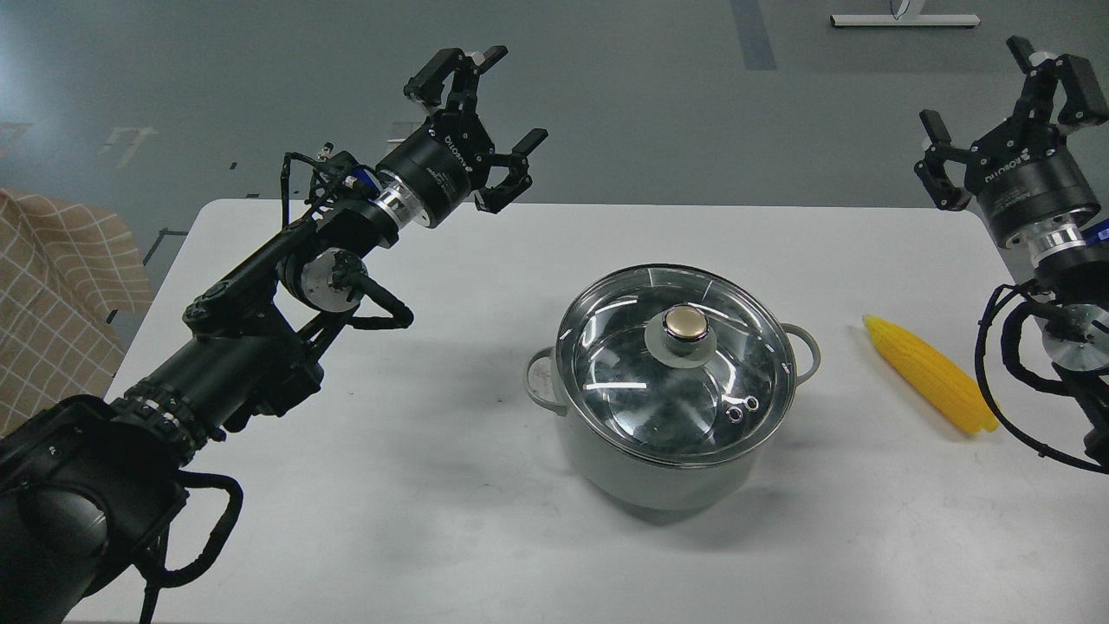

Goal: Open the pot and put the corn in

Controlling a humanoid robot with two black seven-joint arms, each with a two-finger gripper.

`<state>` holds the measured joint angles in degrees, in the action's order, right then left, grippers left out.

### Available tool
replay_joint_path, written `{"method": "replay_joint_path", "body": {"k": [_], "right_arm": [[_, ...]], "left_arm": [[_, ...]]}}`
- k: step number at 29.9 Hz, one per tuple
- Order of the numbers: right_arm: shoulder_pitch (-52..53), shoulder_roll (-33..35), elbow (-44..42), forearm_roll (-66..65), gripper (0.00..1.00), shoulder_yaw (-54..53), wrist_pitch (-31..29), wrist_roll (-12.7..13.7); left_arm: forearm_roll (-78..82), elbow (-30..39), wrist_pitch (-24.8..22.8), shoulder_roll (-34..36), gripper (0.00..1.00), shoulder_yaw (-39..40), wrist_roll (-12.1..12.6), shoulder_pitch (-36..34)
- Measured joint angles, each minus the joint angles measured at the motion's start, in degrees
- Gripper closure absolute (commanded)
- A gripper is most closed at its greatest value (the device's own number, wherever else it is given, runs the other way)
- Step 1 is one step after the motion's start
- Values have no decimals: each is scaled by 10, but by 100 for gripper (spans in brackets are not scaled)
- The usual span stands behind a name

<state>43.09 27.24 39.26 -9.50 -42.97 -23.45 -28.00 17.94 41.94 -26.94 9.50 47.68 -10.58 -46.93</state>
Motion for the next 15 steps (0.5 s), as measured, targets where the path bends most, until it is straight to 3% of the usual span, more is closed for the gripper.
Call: {"method": "replay_joint_path", "body": {"k": [15], "right_arm": [[7, -12, 2, -6, 0, 1, 0, 0]], "left_arm": [[-12, -16, -7, 8, 2, 15, -5, -5]]}}
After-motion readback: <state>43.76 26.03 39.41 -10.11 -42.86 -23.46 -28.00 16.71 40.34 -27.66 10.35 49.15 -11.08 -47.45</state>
